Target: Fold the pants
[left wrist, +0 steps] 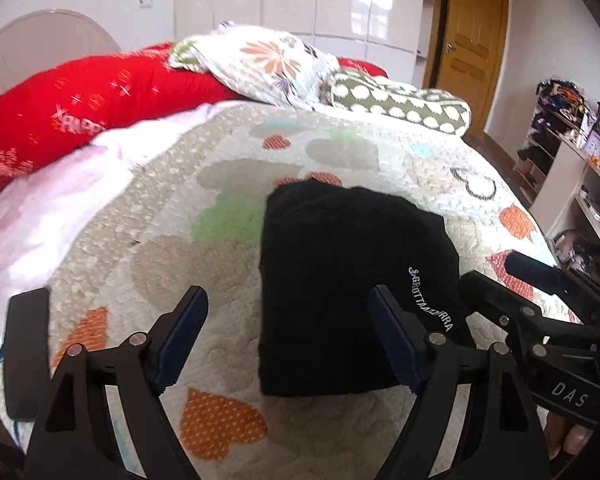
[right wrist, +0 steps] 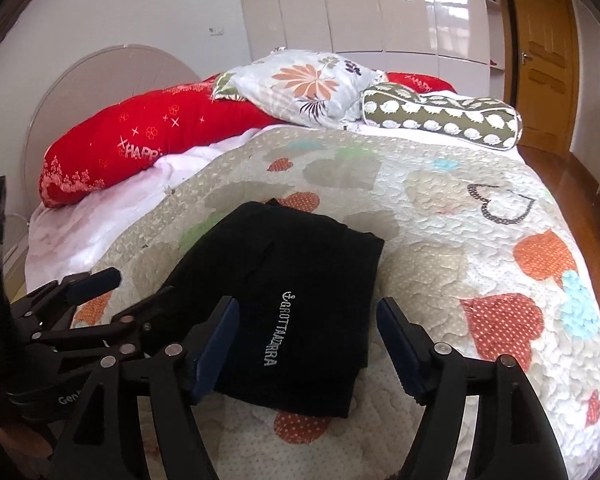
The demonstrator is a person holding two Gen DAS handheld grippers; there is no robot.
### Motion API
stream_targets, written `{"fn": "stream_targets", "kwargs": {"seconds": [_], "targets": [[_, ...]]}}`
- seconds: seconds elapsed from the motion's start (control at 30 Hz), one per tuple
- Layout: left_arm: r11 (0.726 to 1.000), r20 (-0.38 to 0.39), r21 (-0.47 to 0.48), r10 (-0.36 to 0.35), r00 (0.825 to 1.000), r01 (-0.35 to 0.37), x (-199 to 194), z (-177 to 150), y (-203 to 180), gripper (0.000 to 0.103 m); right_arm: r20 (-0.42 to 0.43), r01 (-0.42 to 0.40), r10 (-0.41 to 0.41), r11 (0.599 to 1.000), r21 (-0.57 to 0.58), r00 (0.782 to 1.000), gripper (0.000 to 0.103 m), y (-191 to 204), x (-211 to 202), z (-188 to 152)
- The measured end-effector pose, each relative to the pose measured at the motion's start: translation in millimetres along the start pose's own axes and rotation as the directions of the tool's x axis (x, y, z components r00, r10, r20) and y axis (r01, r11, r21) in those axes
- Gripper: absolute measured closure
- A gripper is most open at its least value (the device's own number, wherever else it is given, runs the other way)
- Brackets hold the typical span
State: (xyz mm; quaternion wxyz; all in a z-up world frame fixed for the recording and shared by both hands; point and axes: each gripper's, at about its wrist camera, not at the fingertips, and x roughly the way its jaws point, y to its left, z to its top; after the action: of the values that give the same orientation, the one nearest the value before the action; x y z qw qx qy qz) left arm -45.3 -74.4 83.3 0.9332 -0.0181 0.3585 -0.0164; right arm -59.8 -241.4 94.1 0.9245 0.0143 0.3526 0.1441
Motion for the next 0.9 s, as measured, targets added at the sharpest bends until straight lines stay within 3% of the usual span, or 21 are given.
{"fn": "stream_targets", "kwargs": {"seconds": [0.23,0.9], "targets": [[0.999,0.051,-0.006,0.043,0.998,-0.043,-25.7,-4.5,4.2,0.017,0.023,0.0,0.0,1.0,0.011,1.0,0.023,-0.3,-21.9,-4.5],[0.998,0.109,0.015,0.063,0.992,-0.065,-62.0,-11.1,-0.9,0.015,0.026,-0.01,0.01,1.0,-0.002,1.0,0.022,7.4,-44.0,-14.1]]}}
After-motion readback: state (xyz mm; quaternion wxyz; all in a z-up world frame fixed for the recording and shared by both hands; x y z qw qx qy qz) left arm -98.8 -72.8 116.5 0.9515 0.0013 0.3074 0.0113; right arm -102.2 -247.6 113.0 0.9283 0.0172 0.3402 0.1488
